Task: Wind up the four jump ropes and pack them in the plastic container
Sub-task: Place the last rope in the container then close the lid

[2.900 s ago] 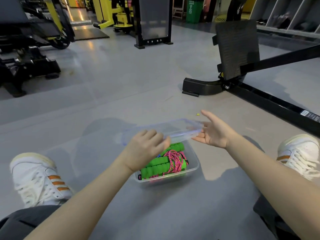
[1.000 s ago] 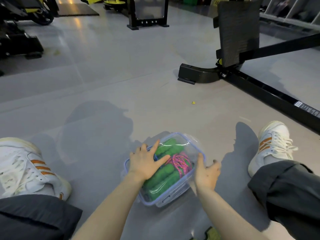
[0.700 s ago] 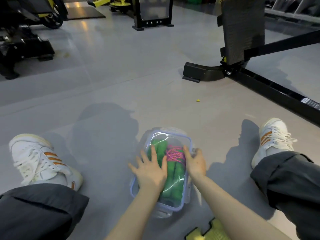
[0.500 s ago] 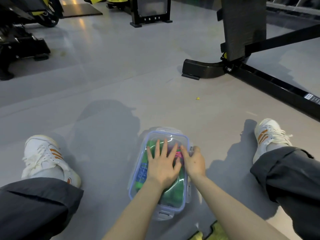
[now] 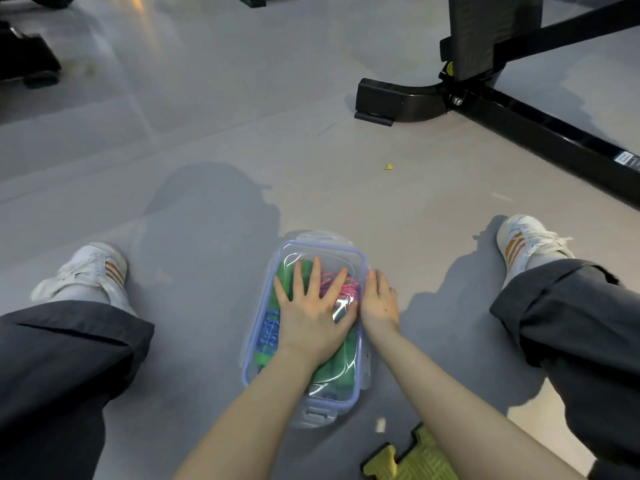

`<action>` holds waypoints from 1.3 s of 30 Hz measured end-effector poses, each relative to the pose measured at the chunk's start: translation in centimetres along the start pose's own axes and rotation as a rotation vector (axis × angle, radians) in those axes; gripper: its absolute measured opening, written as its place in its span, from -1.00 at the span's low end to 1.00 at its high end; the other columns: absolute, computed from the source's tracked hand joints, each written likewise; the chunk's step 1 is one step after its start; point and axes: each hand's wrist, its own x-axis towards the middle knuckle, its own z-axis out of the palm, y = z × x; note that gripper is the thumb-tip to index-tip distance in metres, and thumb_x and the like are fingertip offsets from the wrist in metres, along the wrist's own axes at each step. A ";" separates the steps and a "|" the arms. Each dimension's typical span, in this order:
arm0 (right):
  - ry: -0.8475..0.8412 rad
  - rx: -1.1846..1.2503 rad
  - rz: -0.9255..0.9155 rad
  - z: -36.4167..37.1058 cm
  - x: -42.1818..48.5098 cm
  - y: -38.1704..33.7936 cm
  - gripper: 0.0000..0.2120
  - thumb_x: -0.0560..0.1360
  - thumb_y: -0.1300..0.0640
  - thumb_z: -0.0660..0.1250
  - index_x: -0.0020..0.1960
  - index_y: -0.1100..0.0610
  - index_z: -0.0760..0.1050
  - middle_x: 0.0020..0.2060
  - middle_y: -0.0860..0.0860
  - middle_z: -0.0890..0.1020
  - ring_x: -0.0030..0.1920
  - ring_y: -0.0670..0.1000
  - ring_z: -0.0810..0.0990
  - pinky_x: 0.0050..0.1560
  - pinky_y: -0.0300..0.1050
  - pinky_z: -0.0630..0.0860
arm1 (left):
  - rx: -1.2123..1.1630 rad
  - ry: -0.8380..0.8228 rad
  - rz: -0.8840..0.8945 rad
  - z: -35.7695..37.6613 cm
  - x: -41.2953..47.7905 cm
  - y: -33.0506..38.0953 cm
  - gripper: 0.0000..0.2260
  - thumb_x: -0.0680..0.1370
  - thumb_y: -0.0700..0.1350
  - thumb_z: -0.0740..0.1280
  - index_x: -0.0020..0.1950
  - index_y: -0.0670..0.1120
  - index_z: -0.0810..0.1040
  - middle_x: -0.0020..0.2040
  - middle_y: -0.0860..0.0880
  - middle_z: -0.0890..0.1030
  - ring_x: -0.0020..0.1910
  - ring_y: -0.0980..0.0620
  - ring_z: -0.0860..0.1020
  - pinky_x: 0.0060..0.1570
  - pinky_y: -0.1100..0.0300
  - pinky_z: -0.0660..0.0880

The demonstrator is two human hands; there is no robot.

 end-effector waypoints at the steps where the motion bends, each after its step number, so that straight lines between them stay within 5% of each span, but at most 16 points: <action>1: 0.045 0.008 0.015 -0.3 -0.2 0.1 -0.59 0.63 0.07 0.02 0.45 0.12 0.22 0.34 0.17 0.34 0.36 0.16 0.26 0.34 -0.05 0.17 | 0.003 0.011 -0.002 0.1 0.0 0.0 -0.56 0.47 0.19 0.21 0.30 0.08 0.54 0.35 -0.23 0.46 0.30 -0.34 0.42 0.23 -0.40 0.25; 4: 0.180 0.058 -0.130 -0.5 -1.8 0.8 -0.60 0.61 0.17 0.10 0.44 0.17 0.26 0.31 0.15 0.35 0.37 0.12 0.29 0.34 -0.17 0.18 | 0.017 0.014 0.002 0.3 0.1 0.1 -0.56 0.49 0.19 0.18 0.29 0.06 0.55 0.33 -0.24 0.47 0.29 -0.34 0.43 0.23 -0.40 0.24; 9: 0.081 0.214 -0.114 1.0 -3.0 0.6 -0.59 0.64 0.19 0.01 0.48 0.18 0.17 0.45 0.04 0.28 0.46 -0.02 0.22 0.32 -0.40 0.06 | 0.031 0.041 0.007 0.0 0.1 -0.2 -0.58 0.54 0.16 0.12 0.32 0.09 0.52 0.33 -0.21 0.48 0.29 -0.32 0.43 0.20 -0.38 0.27; 12: 0.082 0.256 -0.048 1.3 -2.7 0.4 -0.63 0.64 0.07 0.02 0.38 0.18 0.32 0.34 0.08 0.40 0.37 0.05 0.35 0.27 -0.27 0.21 | 0.038 0.054 -0.005 0.0 0.1 -0.1 -0.60 0.55 0.12 0.11 0.33 0.11 0.50 0.32 -0.21 0.49 0.28 -0.32 0.44 0.20 -0.39 0.28; 14: 0.073 0.235 0.015 1.2 -2.7 0.1 -0.66 0.63 0.01 0.04 0.19 0.21 0.44 0.11 0.10 0.47 0.14 0.08 0.46 0.08 -0.21 0.27 | 0.037 0.038 -0.019 -0.2 0.1 -0.2 -0.60 0.54 0.12 0.11 0.33 0.11 0.51 0.32 -0.21 0.49 0.28 -0.32 0.44 0.20 -0.39 0.27; 20: 0.093 0.007 -0.002 1.0 -2.4 -0.5 -0.73 0.61 -0.04 0.06 -0.06 0.17 0.29 -0.15 0.11 0.53 -0.05 0.19 0.53 -0.14 -0.05 0.34 | 0.056 -0.011 -0.030 -0.5 0.4 -0.5 -0.57 0.52 0.16 0.11 0.27 0.07 0.56 0.28 -0.20 0.53 0.22 -0.31 0.49 0.16 -0.34 0.32; 23: 0.122 -0.088 -0.025 1.1 -2.5 -0.9 -0.74 0.61 -0.04 0.05 -0.07 0.16 0.26 -0.10 0.15 0.54 -0.03 0.22 0.53 -0.15 -0.04 0.31 | -0.005 0.015 -0.130 -1.1 0.9 -2.0 -0.53 0.52 0.14 0.09 0.24 -0.06 0.58 0.24 -0.24 0.54 0.20 -0.25 0.52 0.16 -0.33 0.36; 26: 0.134 -0.116 -0.031 1.1 -2.5 -1.0 -0.74 0.61 -0.05 0.04 -0.05 0.16 0.26 -0.04 0.18 0.56 0.00 0.22 0.53 -0.10 -0.02 0.34 | -0.012 -0.129 -0.361 -2.5 1.3 -3.8 -0.46 0.59 0.24 0.01 0.52 0.04 0.22 0.52 -0.25 0.12 0.49 -0.23 0.12 0.37 -0.31 0.02; 28: 0.138 -0.119 -0.042 1.1 -2.5 -0.8 -0.74 0.61 -0.05 0.04 -0.05 0.16 0.26 -0.04 0.18 0.57 0.01 0.22 0.53 -0.07 -0.01 0.37 | -0.079 -0.253 -0.471 -2.9 1.0 -4.2 -0.33 0.53 0.37 0.02 0.56 0.11 -0.01 0.55 -0.18 -0.03 0.51 -0.20 0.05 0.39 -0.23 0.05; 30: 0.135 -0.127 -0.051 1.1 -2.5 -0.9 -0.74 0.61 -0.05 0.05 -0.06 0.16 0.26 -0.06 0.17 0.56 0.00 0.22 0.52 -0.09 -0.02 0.35 | -0.204 -0.233 -0.620 -3.4 0.5 -4.0 -0.24 0.48 0.42 0.06 0.55 0.02 0.04 0.46 -0.22 0.22 0.37 -0.22 0.32 0.27 -0.10 0.29; 32: 0.125 -0.113 -0.059 1.1 -2.2 -0.9 -0.73 0.61 -0.04 0.06 -0.06 0.17 0.27 -0.13 0.14 0.52 -0.03 0.21 0.51 -0.12 -0.03 0.31 | -0.287 -0.103 -0.787 -3.2 0.5 -4.2 -0.31 0.53 0.35 0.06 0.38 -0.19 0.32 0.26 -0.23 0.46 0.21 -0.23 0.45 0.14 -0.06 0.38; 34: 0.102 -0.073 -0.073 1.2 -1.7 -0.7 -0.73 0.61 -0.02 0.07 -0.07 0.19 0.26 -0.20 0.12 0.48 -0.10 0.19 0.48 -0.14 -0.03 0.31 | -0.374 -0.061 -0.941 -2.7 0.9 -5.0 -0.38 0.59 0.27 0.00 0.21 -0.26 0.45 0.19 -0.24 0.52 0.17 -0.23 0.48 0.12 -0.06 0.39; 39: 0.049 -0.058 -0.123 0.7 -0.4 -0.8 -0.72 0.61 0.01 0.09 -0.10 0.22 0.27 -0.36 0.00 0.38 -0.20 0.12 0.41 -0.20 -0.09 0.26 | -0.562 -0.196 -0.965 -2.2 1.4 -6.2 -0.37 0.61 0.25 -0.07 0.26 -0.27 0.43 0.22 -0.26 0.51 0.19 -0.23 0.48 0.18 -0.03 0.38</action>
